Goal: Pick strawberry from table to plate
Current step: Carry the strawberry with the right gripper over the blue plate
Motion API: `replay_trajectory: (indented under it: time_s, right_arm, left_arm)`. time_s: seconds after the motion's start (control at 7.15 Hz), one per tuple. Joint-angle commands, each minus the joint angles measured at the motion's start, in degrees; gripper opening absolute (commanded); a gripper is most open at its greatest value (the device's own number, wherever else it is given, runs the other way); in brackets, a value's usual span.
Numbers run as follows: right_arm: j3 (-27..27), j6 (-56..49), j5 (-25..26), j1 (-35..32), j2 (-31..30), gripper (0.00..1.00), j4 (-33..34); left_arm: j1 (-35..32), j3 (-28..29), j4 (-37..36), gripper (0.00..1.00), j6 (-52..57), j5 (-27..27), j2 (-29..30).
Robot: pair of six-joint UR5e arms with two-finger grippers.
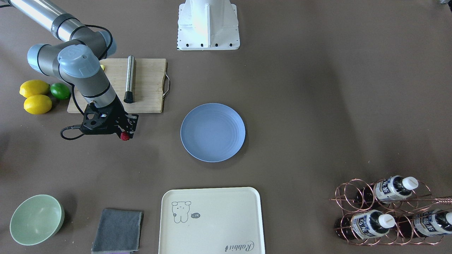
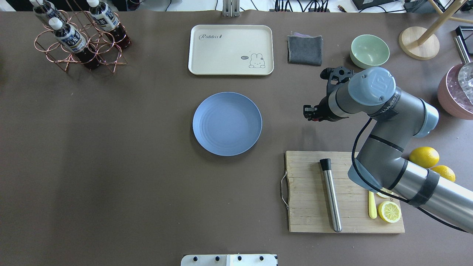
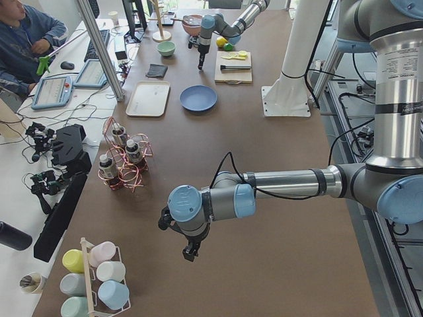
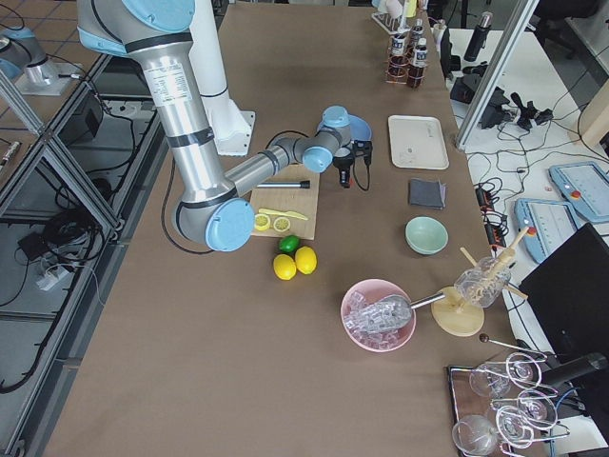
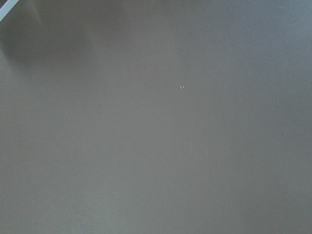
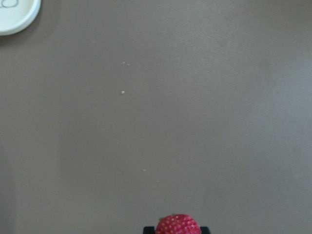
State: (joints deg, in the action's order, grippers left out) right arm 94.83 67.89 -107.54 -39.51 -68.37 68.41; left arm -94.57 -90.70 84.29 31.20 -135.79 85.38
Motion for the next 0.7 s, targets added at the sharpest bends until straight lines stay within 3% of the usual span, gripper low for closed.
replay_trajectory:
  time_s: [0.0, 0.28, 0.56]
  right_arm:
    - [-0.2, 5.6, 0.3, 1.8, 6.5, 0.00, 4.4]
    - [-1.3, 9.4, 1.5, 4.2, 12.2, 0.00, 8.5]
    - [-8.9, 14.3, 4.0, 6.3, 20.6, 0.00, 9.4]
  left_arm:
    - [0.0, 0.2, 0.1, 0.99, 0.0, 0.1, 0.0]
    - [0.0, 0.1, 0.1, 0.99, 0.0, 0.0, 0.0]
    - [0.0, 0.2, 0.0, 0.99, 0.0, 0.1, -0.2]
